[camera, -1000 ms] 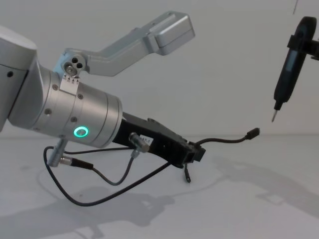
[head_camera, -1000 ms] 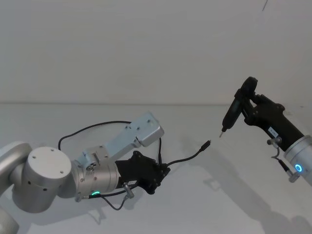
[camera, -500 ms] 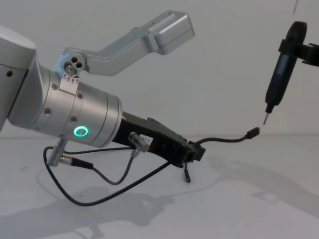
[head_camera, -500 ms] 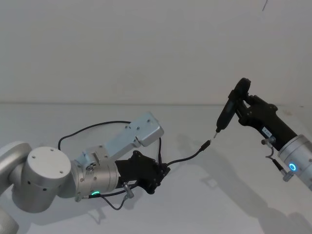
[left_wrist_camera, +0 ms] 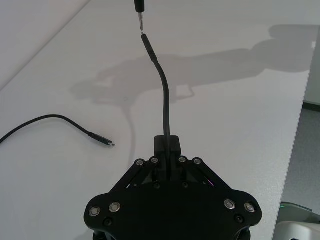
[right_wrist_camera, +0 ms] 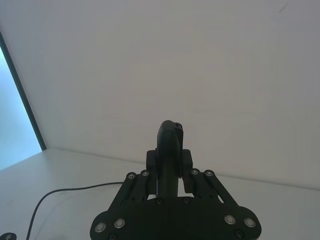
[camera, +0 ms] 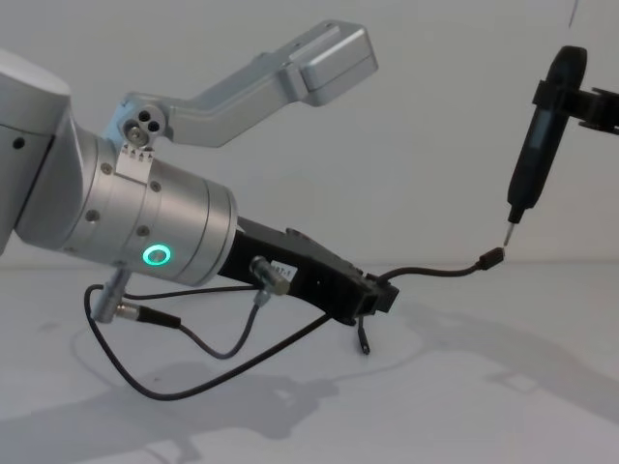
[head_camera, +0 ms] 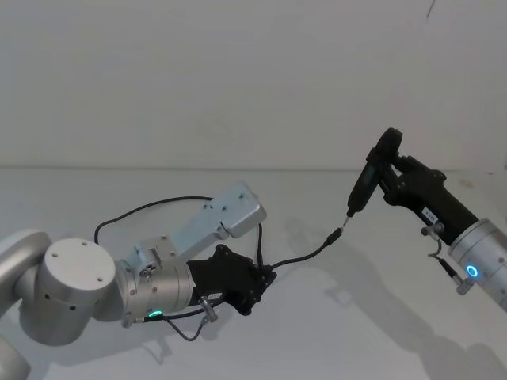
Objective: Pick up the data cable with the one hand.
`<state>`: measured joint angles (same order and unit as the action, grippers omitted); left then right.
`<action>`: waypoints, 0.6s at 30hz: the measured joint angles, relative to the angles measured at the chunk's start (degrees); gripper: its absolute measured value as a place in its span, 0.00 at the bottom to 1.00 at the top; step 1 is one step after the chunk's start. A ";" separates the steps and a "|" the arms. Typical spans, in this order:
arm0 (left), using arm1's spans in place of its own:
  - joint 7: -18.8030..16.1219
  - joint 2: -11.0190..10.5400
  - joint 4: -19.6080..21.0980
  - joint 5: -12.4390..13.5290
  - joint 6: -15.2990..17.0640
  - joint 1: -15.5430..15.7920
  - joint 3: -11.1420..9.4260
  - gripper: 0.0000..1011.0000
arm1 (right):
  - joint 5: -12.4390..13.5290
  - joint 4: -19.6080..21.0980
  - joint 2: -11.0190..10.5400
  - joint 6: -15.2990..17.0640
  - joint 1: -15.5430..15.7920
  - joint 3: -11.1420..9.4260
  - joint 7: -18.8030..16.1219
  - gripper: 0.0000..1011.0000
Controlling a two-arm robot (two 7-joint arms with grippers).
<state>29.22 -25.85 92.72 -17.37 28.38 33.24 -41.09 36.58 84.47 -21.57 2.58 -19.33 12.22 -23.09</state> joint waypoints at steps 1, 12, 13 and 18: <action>0.00 0.00 0.00 0.00 0.00 0.00 0.00 0.04 | 0.03 -0.02 -0.03 0.00 -0.02 0.04 0.00 0.28; 0.00 0.00 -0.01 0.00 0.01 0.00 0.00 0.04 | 0.41 -0.15 -0.48 0.02 -0.26 0.62 0.05 0.28; 0.00 0.00 0.00 0.00 0.01 0.00 0.00 0.04 | 0.47 -0.15 -0.53 0.02 -0.29 0.70 0.07 0.28; 0.00 0.00 -0.01 0.00 0.01 0.00 0.00 0.04 | 0.58 -0.15 -0.66 0.04 -0.35 0.86 0.19 0.28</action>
<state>29.22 -25.85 92.71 -17.38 28.39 33.24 -41.09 37.17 84.32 -22.23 2.62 -19.68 13.08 -22.91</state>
